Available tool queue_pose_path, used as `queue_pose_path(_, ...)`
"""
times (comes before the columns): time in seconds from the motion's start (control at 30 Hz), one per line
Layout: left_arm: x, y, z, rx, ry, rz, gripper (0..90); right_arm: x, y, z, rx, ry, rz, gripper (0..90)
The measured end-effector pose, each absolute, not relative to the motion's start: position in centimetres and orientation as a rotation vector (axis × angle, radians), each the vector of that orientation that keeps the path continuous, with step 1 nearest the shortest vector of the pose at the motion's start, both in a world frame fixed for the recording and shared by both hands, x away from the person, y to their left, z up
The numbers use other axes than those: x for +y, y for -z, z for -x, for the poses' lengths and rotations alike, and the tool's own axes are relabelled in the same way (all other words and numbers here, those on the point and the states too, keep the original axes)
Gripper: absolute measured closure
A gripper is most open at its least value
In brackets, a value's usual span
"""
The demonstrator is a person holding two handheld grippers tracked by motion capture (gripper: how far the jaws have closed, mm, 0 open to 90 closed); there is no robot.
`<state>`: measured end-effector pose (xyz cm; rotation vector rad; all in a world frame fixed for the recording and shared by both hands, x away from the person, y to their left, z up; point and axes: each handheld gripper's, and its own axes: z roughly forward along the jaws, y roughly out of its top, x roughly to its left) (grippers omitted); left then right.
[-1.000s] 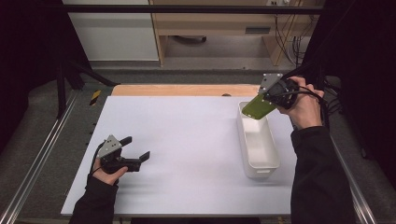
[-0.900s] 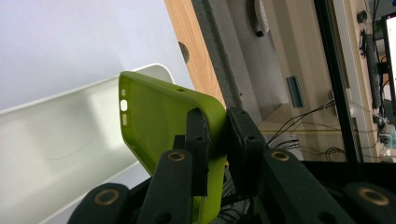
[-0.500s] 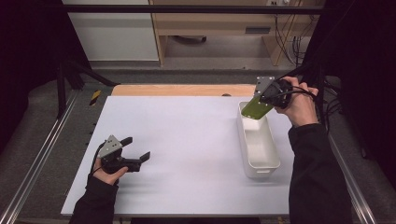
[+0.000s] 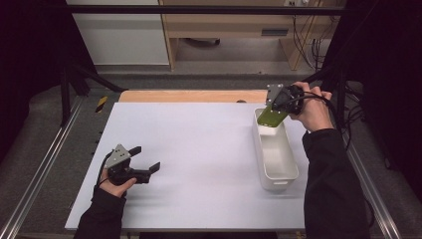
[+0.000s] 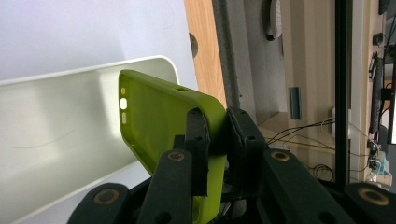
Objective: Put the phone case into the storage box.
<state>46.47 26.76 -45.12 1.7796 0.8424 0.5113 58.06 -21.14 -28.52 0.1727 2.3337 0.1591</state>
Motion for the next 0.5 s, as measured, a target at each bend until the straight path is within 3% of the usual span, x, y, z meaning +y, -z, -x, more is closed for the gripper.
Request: queue_pose_path(0.5,26.8,45.2,-46.5,0.841,-0.508,-1.783,2.3,-20.3,30.3,-60.0,2.369,-0.075,-0.071,79.4)
